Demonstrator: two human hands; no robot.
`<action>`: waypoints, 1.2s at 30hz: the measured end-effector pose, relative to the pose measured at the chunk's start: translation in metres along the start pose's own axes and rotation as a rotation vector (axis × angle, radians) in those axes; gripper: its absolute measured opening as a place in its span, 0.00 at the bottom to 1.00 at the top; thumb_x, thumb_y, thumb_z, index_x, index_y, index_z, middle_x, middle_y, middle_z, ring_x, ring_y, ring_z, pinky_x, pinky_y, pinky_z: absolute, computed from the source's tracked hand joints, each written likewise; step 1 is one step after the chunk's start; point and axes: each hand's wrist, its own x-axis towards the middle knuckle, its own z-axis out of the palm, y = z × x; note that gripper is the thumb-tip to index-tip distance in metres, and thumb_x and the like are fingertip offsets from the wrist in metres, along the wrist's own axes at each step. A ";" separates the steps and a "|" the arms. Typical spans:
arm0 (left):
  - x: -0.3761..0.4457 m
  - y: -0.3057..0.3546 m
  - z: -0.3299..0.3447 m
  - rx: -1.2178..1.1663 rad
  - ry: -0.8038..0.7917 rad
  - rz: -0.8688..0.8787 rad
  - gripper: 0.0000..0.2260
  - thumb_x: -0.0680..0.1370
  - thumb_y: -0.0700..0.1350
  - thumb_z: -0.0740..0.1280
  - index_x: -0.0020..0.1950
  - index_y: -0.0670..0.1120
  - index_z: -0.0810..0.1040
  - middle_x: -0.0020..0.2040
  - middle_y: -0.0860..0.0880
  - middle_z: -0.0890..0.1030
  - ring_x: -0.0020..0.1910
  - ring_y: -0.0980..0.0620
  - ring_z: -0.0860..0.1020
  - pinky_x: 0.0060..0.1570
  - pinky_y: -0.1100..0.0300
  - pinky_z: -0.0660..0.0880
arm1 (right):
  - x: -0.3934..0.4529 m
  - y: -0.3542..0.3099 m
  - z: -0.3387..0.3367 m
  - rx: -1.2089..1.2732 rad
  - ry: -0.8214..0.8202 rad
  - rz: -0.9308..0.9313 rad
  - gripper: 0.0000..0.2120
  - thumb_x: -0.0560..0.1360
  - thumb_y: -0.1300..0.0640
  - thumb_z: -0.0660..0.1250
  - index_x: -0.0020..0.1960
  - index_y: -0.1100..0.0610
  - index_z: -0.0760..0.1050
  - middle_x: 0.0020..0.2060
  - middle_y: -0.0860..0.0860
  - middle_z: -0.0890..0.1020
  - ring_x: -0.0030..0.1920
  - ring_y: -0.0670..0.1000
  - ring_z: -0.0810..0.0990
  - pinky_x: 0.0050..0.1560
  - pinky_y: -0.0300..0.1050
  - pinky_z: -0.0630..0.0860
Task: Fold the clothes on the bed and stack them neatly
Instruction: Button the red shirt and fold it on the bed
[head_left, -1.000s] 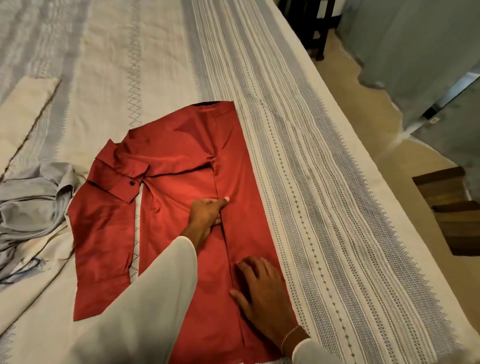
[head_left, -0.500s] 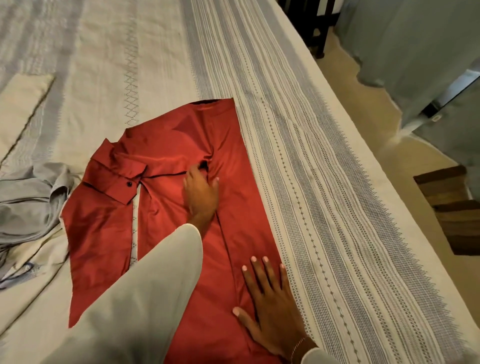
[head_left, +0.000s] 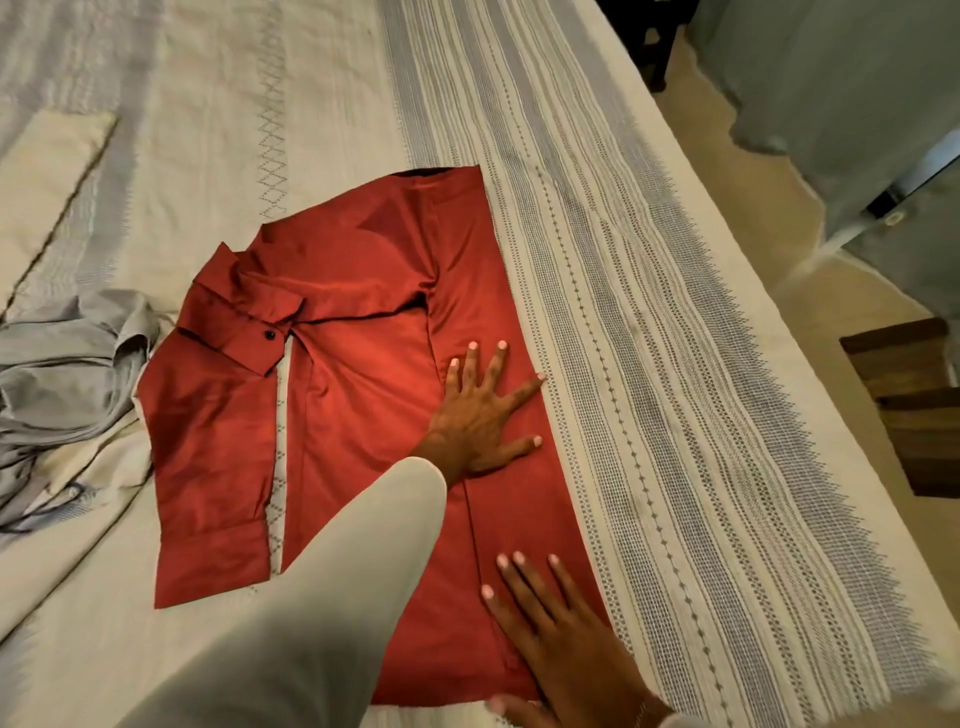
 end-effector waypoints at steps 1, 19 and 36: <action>0.002 0.002 -0.003 0.001 -0.022 -0.015 0.38 0.74 0.75 0.53 0.80 0.67 0.42 0.82 0.41 0.40 0.79 0.30 0.40 0.74 0.30 0.44 | -0.005 0.000 0.001 0.006 0.006 -0.005 0.44 0.76 0.24 0.53 0.80 0.54 0.61 0.79 0.59 0.62 0.80 0.58 0.58 0.72 0.63 0.59; 0.076 -0.064 -0.015 0.031 0.118 -0.009 0.41 0.77 0.74 0.45 0.83 0.51 0.48 0.83 0.48 0.49 0.82 0.47 0.45 0.79 0.43 0.43 | 0.108 0.063 -0.034 0.033 0.099 0.270 0.38 0.79 0.31 0.53 0.82 0.48 0.53 0.82 0.53 0.51 0.82 0.58 0.46 0.78 0.65 0.52; 0.173 -0.111 -0.052 0.020 0.154 -0.047 0.33 0.80 0.54 0.37 0.81 0.41 0.57 0.81 0.43 0.58 0.81 0.46 0.54 0.80 0.49 0.48 | 0.272 0.144 -0.080 0.184 0.370 0.413 0.25 0.81 0.48 0.59 0.74 0.61 0.69 0.72 0.57 0.72 0.77 0.55 0.65 0.77 0.52 0.61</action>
